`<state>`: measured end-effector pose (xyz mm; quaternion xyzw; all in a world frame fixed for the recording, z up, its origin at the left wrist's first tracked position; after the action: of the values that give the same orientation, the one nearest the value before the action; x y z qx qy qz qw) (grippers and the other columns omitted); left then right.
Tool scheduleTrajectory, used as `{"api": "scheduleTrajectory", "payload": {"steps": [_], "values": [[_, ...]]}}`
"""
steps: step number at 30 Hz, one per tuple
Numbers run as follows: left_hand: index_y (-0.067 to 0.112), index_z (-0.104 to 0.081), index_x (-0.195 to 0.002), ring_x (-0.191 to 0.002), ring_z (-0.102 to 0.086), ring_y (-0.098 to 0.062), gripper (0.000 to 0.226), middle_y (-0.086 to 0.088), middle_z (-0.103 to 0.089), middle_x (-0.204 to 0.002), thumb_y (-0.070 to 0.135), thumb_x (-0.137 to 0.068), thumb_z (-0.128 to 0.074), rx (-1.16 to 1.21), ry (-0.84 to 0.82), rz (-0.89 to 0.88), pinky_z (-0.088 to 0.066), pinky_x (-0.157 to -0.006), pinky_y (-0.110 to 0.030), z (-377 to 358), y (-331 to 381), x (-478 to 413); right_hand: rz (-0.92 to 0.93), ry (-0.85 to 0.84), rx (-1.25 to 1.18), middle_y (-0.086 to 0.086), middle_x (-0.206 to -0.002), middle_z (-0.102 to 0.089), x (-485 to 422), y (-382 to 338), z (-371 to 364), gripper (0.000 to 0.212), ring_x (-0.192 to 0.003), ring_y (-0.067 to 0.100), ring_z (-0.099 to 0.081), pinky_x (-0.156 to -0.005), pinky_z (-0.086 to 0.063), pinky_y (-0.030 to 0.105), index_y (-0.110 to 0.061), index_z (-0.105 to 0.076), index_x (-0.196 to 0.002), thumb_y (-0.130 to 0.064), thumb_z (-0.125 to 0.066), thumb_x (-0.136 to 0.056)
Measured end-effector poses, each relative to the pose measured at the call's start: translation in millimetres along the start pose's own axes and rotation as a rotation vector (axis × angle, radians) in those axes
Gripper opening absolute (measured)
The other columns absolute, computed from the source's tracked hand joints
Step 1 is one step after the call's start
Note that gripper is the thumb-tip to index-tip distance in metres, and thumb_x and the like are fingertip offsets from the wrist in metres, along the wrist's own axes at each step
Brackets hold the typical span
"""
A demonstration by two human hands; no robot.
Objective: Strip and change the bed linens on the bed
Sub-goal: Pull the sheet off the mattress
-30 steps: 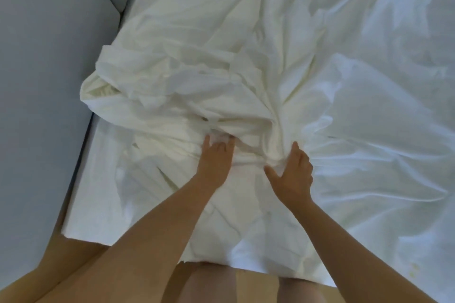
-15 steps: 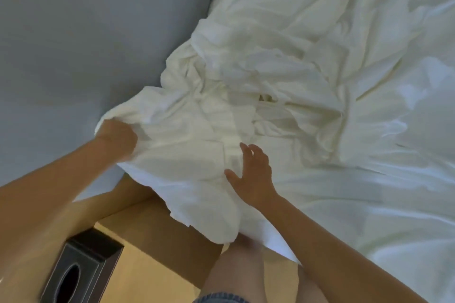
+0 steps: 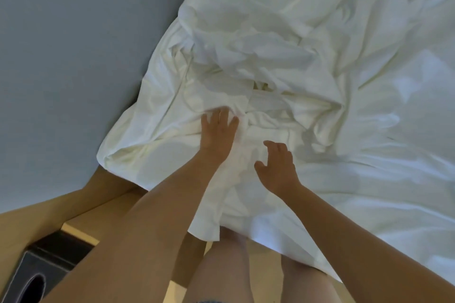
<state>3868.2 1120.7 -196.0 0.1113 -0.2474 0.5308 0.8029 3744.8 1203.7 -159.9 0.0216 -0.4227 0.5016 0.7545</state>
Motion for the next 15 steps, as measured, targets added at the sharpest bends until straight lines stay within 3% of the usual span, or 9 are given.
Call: {"api": "scheduleTrajectory", "payload": {"steps": [4, 5, 7, 9, 11, 12, 13, 14, 15], "values": [[0.017, -0.049, -0.129, -0.138, -0.024, -0.024, 0.033, -0.005, -0.031, -0.149, 0.028, -0.101, -0.034, -0.013, 0.022, -0.085, -0.012, -0.114, -0.046, 6, -17, 1, -0.001, -0.019, 0.019, 0.011, -0.143, -0.033, -10, -3, 3, 0.053, -0.127, 0.029, -0.035, -0.101, -0.034, 0.035, -0.011, -0.033, -0.142, -0.021, -0.050, -0.093], [0.012, -0.054, -0.123, -0.132, -0.035, -0.024, 0.029, -0.007, -0.043, -0.140, 0.024, -0.100, -0.040, -0.002, 0.080, -0.141, -0.018, -0.112, -0.046, 13, -19, 6, -0.002, -0.024, 0.019, 0.011, -0.142, -0.033, -13, -7, 2, 0.052, -0.127, 0.029, -0.035, -0.100, -0.034, 0.035, -0.010, -0.034, -0.141, -0.021, -0.050, -0.093], [0.002, -0.065, -0.095, -0.101, -0.062, -0.027, 0.017, -0.014, -0.064, -0.105, 0.010, -0.081, -0.070, -0.045, 0.291, -0.249, -0.042, -0.097, -0.052, 33, -22, 21, 0.011, -0.028, 0.011, 0.010, -0.141, -0.034, -20, -17, 1, 0.051, -0.127, 0.029, -0.035, -0.099, -0.035, 0.035, -0.010, -0.036, -0.140, -0.022, -0.050, -0.093], [0.000, -0.068, -0.078, -0.080, -0.068, -0.028, 0.025, -0.015, -0.068, -0.085, 0.006, -0.059, -0.084, -0.059, 0.430, -0.283, -0.051, -0.080, -0.054, 45, -22, 28, 0.029, -0.007, -0.010, 0.010, -0.141, -0.035, -29, -27, 1, 0.050, -0.126, 0.028, -0.035, -0.098, -0.035, 0.035, -0.009, -0.037, -0.138, -0.021, -0.051, -0.092], [0.003, -0.070, -0.094, -0.098, -0.066, -0.029, 0.030, -0.016, -0.068, -0.104, 0.007, -0.066, -0.080, -0.068, 0.440, -0.294, -0.048, -0.087, -0.055, 41, -15, 22, 0.050, 0.011, -0.015, 0.009, -0.142, -0.035, -38, -32, 3, 0.049, -0.127, 0.028, -0.035, -0.099, -0.034, 0.035, -0.009, -0.037, -0.138, -0.020, -0.051, -0.092], [0.006, -0.063, -0.116, -0.119, -0.056, -0.030, 0.038, -0.016, -0.058, -0.127, 0.009, -0.079, -0.069, -0.090, 0.406, -0.313, -0.039, -0.099, -0.055, 35, -8, 16, 0.058, 0.018, -0.016, 0.008, -0.143, -0.036, -42, -32, 3, 0.049, -0.128, 0.028, -0.035, -0.100, -0.034, 0.035, -0.009, -0.038, -0.138, -0.019, -0.051, -0.092], [0.011, -0.044, -0.138, -0.136, -0.036, -0.030, 0.047, -0.014, -0.039, -0.147, 0.013, -0.092, -0.054, -0.148, 0.305, -0.316, -0.026, -0.109, -0.055, 24, -1, 7, 0.060, 0.026, -0.016, 0.008, -0.144, -0.036, -45, -29, 5, 0.049, -0.129, 0.028, -0.034, -0.101, -0.033, 0.035, -0.009, -0.038, -0.138, -0.019, -0.051, -0.092], [0.015, -0.025, -0.148, -0.144, -0.020, -0.029, 0.051, -0.009, -0.023, -0.156, 0.018, -0.099, -0.039, -0.237, 0.214, -0.320, -0.014, -0.113, -0.054, 15, 6, -1, 0.059, 0.036, -0.013, 0.008, -0.144, -0.036, -47, -24, 7, 0.048, -0.130, 0.028, -0.035, -0.102, -0.033, 0.035, -0.010, -0.039, -0.138, -0.019, -0.051, -0.092], [0.016, -0.019, -0.150, -0.145, -0.015, -0.028, 0.050, -0.007, -0.021, -0.156, 0.021, -0.101, -0.032, -0.294, 0.165, -0.354, -0.007, -0.115, -0.053, 10, 14, -7, 0.058, 0.046, -0.007, 0.008, -0.143, -0.037, -48, -20, 9, 0.048, -0.129, 0.027, -0.035, -0.102, -0.033, 0.034, -0.010, -0.039, -0.138, -0.018, -0.051, -0.092]]}}
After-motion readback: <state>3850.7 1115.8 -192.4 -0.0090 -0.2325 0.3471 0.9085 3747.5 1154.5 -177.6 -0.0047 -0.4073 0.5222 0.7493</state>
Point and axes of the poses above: each hand's wrist, its own x-axis away from the middle knuckle, its own z-axis out of the back of the hand, y = z × x, the point moved 7 cm from there along -x, towards the middle knuckle
